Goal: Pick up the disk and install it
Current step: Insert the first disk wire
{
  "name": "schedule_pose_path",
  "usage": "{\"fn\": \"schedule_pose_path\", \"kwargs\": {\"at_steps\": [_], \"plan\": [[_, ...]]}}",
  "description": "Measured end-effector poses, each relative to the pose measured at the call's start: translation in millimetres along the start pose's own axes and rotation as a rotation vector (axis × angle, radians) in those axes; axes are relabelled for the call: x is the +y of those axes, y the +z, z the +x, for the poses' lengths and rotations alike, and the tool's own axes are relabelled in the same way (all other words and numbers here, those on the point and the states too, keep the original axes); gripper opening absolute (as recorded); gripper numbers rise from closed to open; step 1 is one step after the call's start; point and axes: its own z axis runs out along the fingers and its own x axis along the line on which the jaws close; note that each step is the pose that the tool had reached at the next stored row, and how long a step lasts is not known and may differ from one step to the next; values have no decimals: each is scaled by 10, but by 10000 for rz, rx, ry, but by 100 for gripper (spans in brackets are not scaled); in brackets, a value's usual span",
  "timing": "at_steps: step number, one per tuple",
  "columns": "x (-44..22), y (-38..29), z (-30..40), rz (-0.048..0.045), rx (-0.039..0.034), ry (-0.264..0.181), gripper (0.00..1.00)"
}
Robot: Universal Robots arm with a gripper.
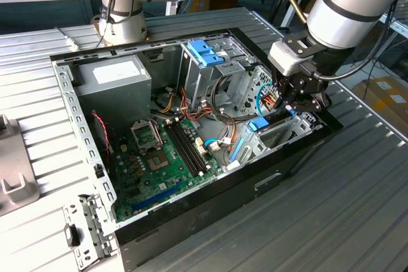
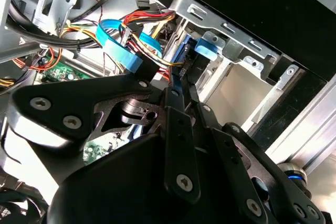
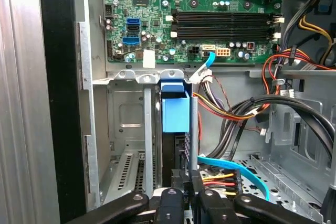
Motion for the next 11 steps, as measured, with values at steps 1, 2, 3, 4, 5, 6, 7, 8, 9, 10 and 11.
{"fn": "schedule_pose_path", "kwargs": {"at_steps": [1,2,3,4,5,6,7,8,9,10,11], "plan": [[5,39,2,0,0,-1,17],[11,79,5,-1,6,-1,17],[12,80,5,-1,5,0,17],[12,83,5,0,1,0,17],[12,83,5,0,0,1,17],[12,88,5,1,-12,1,18],[12,88,6,1,-8,1,24],[12,86,5,1,-5,1,24],[12,84,5,0,-1,0,31],[12,83,5,0,1,0,31],[12,83,5,0,1,0,31]]}}
